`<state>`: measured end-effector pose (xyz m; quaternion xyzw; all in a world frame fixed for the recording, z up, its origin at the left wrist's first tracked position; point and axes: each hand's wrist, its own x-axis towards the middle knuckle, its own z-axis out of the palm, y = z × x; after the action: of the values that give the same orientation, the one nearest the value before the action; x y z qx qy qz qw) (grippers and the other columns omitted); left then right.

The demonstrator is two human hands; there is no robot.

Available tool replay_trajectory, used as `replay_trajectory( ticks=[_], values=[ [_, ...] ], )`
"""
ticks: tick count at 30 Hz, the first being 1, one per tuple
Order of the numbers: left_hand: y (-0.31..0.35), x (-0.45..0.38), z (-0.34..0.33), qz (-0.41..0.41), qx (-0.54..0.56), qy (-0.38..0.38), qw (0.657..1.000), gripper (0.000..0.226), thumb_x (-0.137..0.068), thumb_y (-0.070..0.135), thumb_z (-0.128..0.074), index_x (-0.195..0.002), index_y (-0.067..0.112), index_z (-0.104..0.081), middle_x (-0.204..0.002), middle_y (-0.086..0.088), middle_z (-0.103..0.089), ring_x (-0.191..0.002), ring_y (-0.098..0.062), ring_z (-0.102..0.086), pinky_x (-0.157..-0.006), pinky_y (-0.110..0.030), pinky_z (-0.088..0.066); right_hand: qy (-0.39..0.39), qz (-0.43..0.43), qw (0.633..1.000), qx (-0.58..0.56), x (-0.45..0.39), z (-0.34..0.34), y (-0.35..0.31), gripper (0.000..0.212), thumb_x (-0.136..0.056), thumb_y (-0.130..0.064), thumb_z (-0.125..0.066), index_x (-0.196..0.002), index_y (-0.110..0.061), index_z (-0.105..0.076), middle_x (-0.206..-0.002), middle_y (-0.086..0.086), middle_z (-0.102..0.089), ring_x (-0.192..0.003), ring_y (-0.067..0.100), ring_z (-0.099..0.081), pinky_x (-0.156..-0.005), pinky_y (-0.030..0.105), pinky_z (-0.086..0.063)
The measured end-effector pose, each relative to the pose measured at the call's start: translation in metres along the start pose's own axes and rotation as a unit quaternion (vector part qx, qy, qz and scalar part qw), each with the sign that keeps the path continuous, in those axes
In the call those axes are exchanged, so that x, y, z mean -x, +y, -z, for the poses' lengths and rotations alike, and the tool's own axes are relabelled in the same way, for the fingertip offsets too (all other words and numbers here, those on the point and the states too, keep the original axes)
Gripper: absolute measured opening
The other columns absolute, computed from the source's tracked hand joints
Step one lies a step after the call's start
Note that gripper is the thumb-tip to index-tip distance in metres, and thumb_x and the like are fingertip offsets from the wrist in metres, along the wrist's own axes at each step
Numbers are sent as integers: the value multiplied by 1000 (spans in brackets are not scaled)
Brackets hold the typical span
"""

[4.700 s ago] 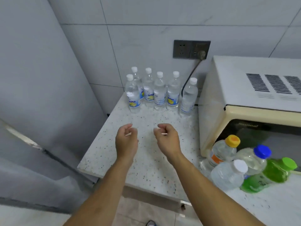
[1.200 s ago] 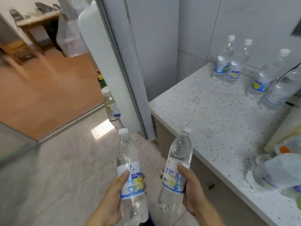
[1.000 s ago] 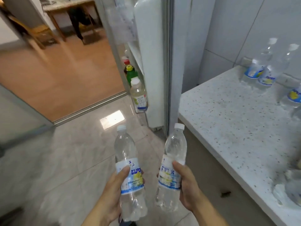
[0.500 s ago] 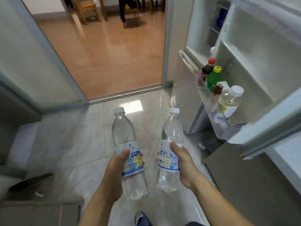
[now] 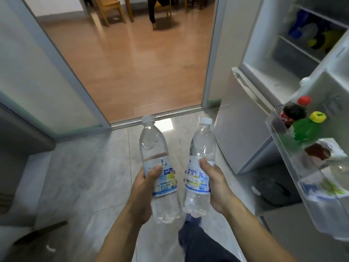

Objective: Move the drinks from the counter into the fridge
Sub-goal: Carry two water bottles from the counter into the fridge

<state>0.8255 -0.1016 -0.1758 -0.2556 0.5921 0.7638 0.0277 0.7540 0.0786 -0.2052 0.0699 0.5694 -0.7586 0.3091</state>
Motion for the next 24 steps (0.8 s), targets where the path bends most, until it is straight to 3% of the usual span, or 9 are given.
replay_trajectory(
  ticks=[6,12,17,22,24],
  values=[
    [63,-100,-30,1,-32,-6,999,54,-72,51,-69,-117,23,-59,-98,-6,-75,-91,-29,-73,-74,-41,-60,10,26,1000,-5,-89,8,-75,62,-78,-56,-58,-126,-17,-62,-113,13,-73,-102,32,-72,-87,47,-59],
    [110,-188,-57,-4,-48,-58,997,57,-71,47,-64,-120,19,-56,-102,-9,-75,-94,-31,-72,-74,-39,-60,47,48,998,-14,-158,27,-134,64,-80,-56,-59,-129,-14,-61,-114,12,-73,-103,32,-72,-85,44,-59],
    [136,-263,-80,2,-48,-100,994,52,-76,40,-66,-120,14,-57,-99,-11,-76,-87,-27,-74,-64,-29,-59,105,66,991,-50,-208,40,-165,54,-84,-51,-65,-122,-13,-66,-112,16,-73,-101,34,-72,-78,40,-61],
    [165,-347,-103,39,-23,-155,987,38,-85,31,-62,-118,12,-58,-97,-15,-75,-82,-29,-74,-61,-34,-59,187,93,974,-83,-258,43,-197,48,-80,-47,-65,-114,-13,-70,-104,16,-76,-93,32,-74,-70,37,-60],
    [183,-381,-113,44,-20,-188,981,35,-86,27,-62,-118,11,-58,-96,-17,-74,-78,-29,-73,-61,-36,-59,227,111,962,-102,-276,41,-213,51,-79,-47,-70,-115,-11,-69,-103,18,-75,-91,34,-74,-73,41,-61]
  ],
)
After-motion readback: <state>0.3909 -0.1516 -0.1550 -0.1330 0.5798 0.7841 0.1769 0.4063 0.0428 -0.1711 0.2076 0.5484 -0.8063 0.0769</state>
